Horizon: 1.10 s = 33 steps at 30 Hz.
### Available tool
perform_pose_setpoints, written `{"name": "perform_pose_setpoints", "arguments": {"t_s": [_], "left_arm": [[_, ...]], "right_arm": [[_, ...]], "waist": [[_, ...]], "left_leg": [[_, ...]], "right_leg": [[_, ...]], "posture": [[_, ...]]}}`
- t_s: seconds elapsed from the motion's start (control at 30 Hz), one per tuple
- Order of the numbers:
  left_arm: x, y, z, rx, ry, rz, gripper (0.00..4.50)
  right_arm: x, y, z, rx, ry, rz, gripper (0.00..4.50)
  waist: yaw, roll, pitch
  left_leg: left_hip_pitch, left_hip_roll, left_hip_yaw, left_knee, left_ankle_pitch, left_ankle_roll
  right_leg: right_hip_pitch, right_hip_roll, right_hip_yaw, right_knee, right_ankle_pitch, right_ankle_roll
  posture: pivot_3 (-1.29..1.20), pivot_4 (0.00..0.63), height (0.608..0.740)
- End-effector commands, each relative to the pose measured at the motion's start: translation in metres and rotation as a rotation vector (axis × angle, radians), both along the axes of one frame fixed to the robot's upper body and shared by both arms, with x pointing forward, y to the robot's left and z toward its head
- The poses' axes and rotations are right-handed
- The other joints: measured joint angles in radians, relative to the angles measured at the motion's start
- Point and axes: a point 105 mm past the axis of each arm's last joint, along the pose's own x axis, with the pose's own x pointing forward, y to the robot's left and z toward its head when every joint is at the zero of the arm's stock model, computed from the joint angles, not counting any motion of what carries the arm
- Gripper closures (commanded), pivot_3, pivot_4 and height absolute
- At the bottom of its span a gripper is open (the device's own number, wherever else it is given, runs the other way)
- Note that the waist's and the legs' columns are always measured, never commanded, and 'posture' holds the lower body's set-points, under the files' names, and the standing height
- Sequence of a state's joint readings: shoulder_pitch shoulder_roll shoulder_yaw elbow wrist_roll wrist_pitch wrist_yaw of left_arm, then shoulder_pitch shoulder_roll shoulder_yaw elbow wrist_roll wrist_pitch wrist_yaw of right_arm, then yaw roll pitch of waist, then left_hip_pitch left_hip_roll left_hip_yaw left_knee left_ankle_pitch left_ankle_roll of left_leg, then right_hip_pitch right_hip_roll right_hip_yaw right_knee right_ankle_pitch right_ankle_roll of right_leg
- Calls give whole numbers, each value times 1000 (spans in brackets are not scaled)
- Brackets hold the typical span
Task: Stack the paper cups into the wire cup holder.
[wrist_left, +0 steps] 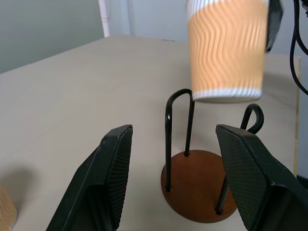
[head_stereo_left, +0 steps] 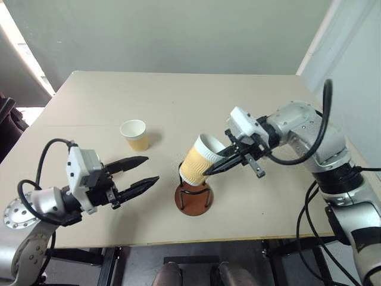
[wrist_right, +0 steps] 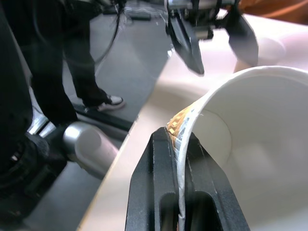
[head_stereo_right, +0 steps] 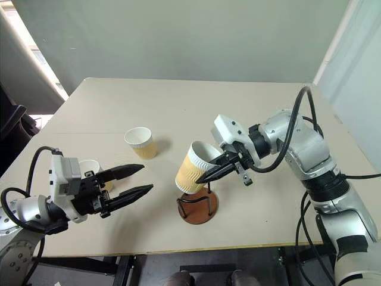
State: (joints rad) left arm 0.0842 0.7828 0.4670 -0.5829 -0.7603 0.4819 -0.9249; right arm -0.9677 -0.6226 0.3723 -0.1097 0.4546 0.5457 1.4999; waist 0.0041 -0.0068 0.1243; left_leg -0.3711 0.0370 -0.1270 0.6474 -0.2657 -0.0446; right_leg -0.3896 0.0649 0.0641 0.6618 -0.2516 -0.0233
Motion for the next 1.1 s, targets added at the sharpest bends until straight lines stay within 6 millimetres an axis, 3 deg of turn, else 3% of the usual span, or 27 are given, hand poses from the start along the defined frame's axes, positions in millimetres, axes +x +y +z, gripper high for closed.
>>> {"name": "perform_pose_setpoints", "arguments": {"t_s": [0.03, 0.23, 0.33, 0.63, 0.73, 0.9, 1.0, 1.1], "left_arm": [[-3, -2, 11, 15, -48, 2, 1552], [-3, -2, 12, 20, -45, 11, 1552], [-3, -1, 14, 23, -47, 13, 1552], [-2, 11, 24, 59, -74, 48, 1552], [1, 32, 33, 154, -98, 127, 1552], [2, 87, 51, 383, -64, 327, 1552], [-4, 115, 63, 461, -61, 401, 1552], [4, 142, 52, 582, -2, 488, 1552]], "right_arm": [[0, 4, -5, -20, -80, 19, 4456], [1, -1, -11, -54, -95, 37, 4456], [4, -2, -11, -64, -92, 21, 3903], [13, -9, -5, -38, -89, -49, 991], [20, -19, 11, 32, -53, -104, 30], [23, -27, 68, 380, 141, -158, 30], [37, -13, 99, 647, 199, -254, 30], [39, 20, 72, 606, 86, -326, 30]], "waist": [[0, 0, 0], [1, 0, 0], [1, 0, 0], [1, 0, 0], [2, 0, 0], [-1, 1, 0], [-12, 1, 0], [-13, 0, 0]], "left_leg": [[0, 0, 0, 0, 0, 0], [-1, 0, 0, 0, 0, 0], [-1, 0, 0, 0, 0, 0], [0, 0, 0, 0, 0, 0], [-1, 0, 0, 0, 0, 0], [-1, 0, -1, 0, 0, -1], [2, 0, -1, -2, 0, -2], [4, 1, -2, -5, -1, -1]], "right_leg": [[0, 0, 0, 0, 0, 0], [0, 0, 0, -1, 0, 0], [0, 0, 0, -1, 0, 0], [0, 0, 0, -1, 0, 0], [0, 0, 0, -1, 0, 0], [-1, 1, 1, 0, -1, -1], [-1, 1, 2, 0, -1, -2], [-1, 2, 2, 0, -3, -5]], "posture": [[0, 150, 740], [0, 150, 740], [0, 150, 740], [0, 150, 740], [0, 150, 740], [0, 150, 740], [0, 150, 740], [0, 150, 740]]}}
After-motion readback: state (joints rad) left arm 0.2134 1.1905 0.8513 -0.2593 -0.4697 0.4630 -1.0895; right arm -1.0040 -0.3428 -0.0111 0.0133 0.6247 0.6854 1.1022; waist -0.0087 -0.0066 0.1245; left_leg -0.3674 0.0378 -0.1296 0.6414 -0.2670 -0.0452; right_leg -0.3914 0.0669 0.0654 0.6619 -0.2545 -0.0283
